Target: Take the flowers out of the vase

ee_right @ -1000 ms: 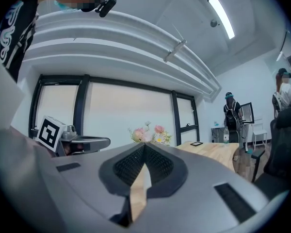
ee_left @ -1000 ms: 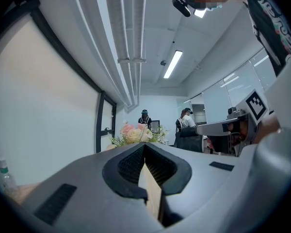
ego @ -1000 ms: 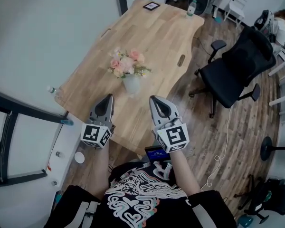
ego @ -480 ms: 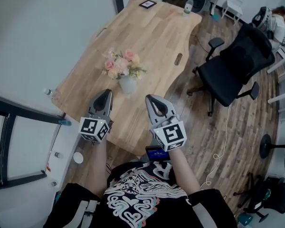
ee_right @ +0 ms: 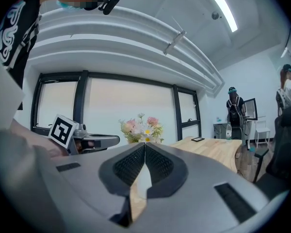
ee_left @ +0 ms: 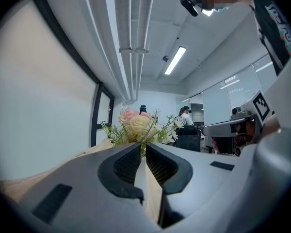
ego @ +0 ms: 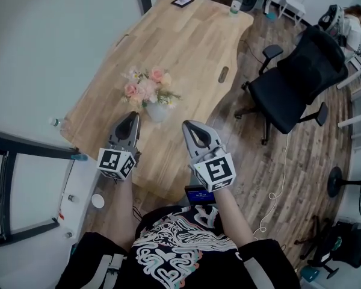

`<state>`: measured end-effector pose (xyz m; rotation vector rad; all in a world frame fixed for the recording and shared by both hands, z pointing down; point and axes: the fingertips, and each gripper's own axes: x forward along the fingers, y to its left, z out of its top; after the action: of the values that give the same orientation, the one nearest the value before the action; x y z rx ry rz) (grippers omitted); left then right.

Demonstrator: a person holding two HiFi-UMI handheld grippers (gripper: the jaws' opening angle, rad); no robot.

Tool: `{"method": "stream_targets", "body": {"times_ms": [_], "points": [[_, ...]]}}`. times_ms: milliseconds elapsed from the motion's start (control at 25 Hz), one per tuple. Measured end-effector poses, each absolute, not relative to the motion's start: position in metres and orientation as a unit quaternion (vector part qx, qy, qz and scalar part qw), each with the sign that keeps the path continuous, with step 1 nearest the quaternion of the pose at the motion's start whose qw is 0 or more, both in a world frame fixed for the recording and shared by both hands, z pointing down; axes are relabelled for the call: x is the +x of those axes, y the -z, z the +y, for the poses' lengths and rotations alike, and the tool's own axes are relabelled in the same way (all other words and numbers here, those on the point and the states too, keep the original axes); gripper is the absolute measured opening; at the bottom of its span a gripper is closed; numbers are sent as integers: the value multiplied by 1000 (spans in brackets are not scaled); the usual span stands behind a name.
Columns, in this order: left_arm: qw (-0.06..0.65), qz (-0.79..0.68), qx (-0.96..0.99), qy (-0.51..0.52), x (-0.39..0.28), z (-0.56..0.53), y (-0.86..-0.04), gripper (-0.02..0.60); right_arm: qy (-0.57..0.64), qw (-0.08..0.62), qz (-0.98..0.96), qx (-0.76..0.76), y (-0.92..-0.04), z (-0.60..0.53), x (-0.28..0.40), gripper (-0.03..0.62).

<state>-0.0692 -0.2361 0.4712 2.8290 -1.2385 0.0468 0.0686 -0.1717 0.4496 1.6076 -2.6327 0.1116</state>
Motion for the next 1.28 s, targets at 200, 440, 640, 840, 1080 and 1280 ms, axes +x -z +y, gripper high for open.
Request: {"method": "stream_targets", "body": {"times_ms": [200,440,640,840,1080,1280], "points": [[38,-397,917,-20,-66,-246,-477,52,-39,29,-855,516,-453,-186,71,6],[32,-383,923,-26,-60,-257,-477,232,-49,34,-860,508,-463,-208,74,6],[23,-366,929,-43,-54,-273,-477,336,-56,39,-862,503,-470,-229,75,6],[19,-356,934,-32,-57,-286,-476,337,-53,37,-865,498,-469,-244,77,6],[6,-313,949,-42,-49,-291,-474,337,-60,37,-863,500,-472,-274,88,6],[-9,-293,955,-40,-40,-293,-469,337,-55,48,-879,471,-473,-300,65,6]]}}
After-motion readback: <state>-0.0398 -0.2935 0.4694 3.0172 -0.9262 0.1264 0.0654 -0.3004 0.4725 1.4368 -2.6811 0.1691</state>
